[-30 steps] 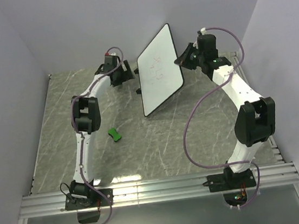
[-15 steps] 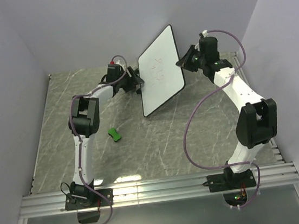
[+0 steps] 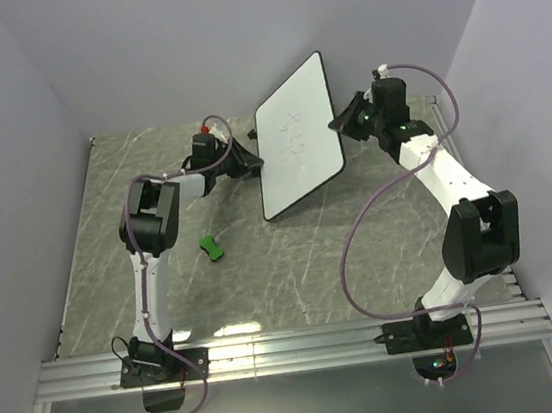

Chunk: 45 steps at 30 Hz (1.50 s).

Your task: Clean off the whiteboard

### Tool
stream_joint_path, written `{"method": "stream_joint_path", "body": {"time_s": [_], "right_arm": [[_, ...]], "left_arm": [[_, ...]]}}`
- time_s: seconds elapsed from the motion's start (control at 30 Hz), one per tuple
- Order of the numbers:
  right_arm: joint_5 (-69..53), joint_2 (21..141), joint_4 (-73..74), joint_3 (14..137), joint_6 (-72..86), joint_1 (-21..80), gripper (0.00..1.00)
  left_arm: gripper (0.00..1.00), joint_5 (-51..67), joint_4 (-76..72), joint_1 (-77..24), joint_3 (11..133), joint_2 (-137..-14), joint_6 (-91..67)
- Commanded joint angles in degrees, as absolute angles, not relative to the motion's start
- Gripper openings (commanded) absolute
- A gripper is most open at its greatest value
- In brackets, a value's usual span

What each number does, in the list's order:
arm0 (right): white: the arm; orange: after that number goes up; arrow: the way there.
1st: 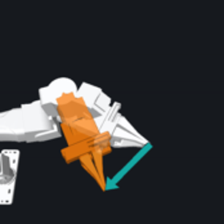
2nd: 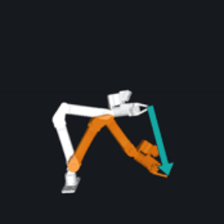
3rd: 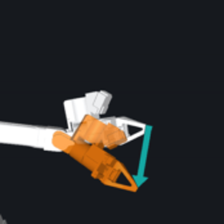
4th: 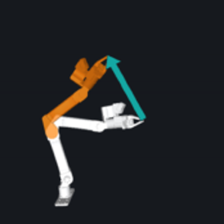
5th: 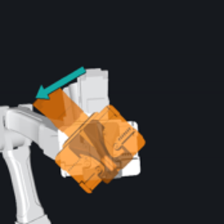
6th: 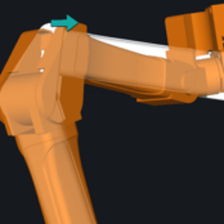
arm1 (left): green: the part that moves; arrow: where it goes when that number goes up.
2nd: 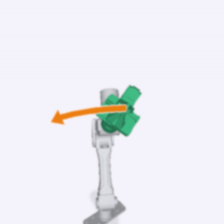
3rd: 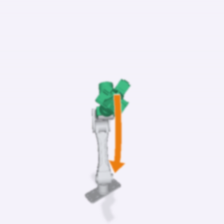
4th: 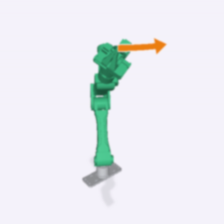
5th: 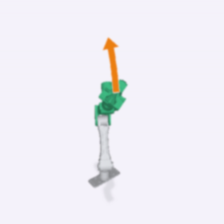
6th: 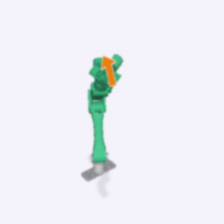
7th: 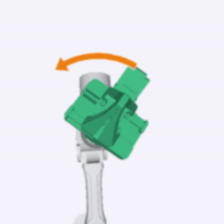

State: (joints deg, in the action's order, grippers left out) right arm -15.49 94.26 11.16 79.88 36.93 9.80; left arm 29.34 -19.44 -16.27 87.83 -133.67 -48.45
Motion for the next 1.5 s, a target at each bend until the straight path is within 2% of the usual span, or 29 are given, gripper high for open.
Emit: {"method": "stream_joint_path", "body": {"time_s": [0.0, 0.37, 0.67, 0.8, 0.83, 0.87, 0.97, 1.1, 1.2, 1.23, 1.3, 1.33, 1.37, 1.4, 1.43, 1.47], "right_arm": [[-20.12, 90.10, 13.36, 75.61, 36.03, 11.60, 0.00], [-21.53, 76.40, 19.06, 64.52, 35.60, 11.60, 0.00], [-22.24, 66.98, 27.42, 63.11, 30.86, 11.60, 0.00], [-21.27, 67.32, 25.67, 61.09, 30.50, 11.60, 0.00], [-21.27, 67.50, 24.97, 60.56, 30.59, 11.51, 0.00], [-21.27, 67.94, 23.22, 59.51, 30.76, 11.51, 0.00], [-20.83, 69.25, 21.10, 58.80, 30.33, 11.51, 0.00], [-20.13, 70.66, 21.27, 59.68, 28.92, 11.60, 0.00], [-19.78, 70.23, 21.44, 59.68, 28.74, 11.51, 0.00], [-19.86, 70.05, 21.45, 59.68, 28.83, 11.51, 0.00], [-20.13, 69.35, 22.14, 59.85, 28.74, 11.51, 0.00], [-20.30, 68.74, 22.67, 59.85, 28.39, 11.51, 0.17], [-20.30, 68.30, 23.11, 60.03, 28.13, 11.43, 0.29], [-20.22, 67.94, 23.46, 60.03, 27.95, 11.51, 0.42], [-19.87, 66.81, 24.42, 60.38, 27.43, 11.51, 0.70], [-19.08, 66.36, 25.04, 60.47, 27.16, 11.51, 0.79]], "left_arm": [[0.35, 40.69, -11.25, -20.30, 81.92, -130.70, -46.23], [0.32, 47.11, -12.13, -25.66, 64.17, -119.63, -44.47], [0.32, 39.30, 5.00, -31.20, 58.89, -99.43, -39.38], [0.42, 35.87, 9.48, -31.20, 59.41, -97.38, -38.41], [0.53, 34.73, 11.49, -31.20, 59.76, -97.47, -38.15], [0.57, 33.76, 12.47, -31.20, 60.20, -97.64, -38.06], [0.62, 30.42, 14.76, -31.20, 61.52, -95.81, -37.88], [0.77, 23.05, 20.55, -31.20, 66.51, -91.68, -36.13], [0.79, 12.25, 28.02, -31.11, 73.18, -89.74, -34.90], [0.78, 4.39, 30.21, -31.20, 75.04, -89.39, -34.81], [0.79, -3.39, 33.39, -31.20, 78.83, -87.29, -34.89], [0.80, -10.82, 33.40, -31.20, 79.19, -84.49, -35.24], [0.85, -14.73, 32.79, -31.11, 78.15, -82.98, -35.33], [0.99, -17.98, 30.09, -31.11, 76.66, -81.66, -36.81], [0.99, -20.71, 29.54, -30.94, 74.99, -79.91, -38.39], [0.99, -20.05, 29.62, -29.02, 72.71, -79.72, -38.84]]}}
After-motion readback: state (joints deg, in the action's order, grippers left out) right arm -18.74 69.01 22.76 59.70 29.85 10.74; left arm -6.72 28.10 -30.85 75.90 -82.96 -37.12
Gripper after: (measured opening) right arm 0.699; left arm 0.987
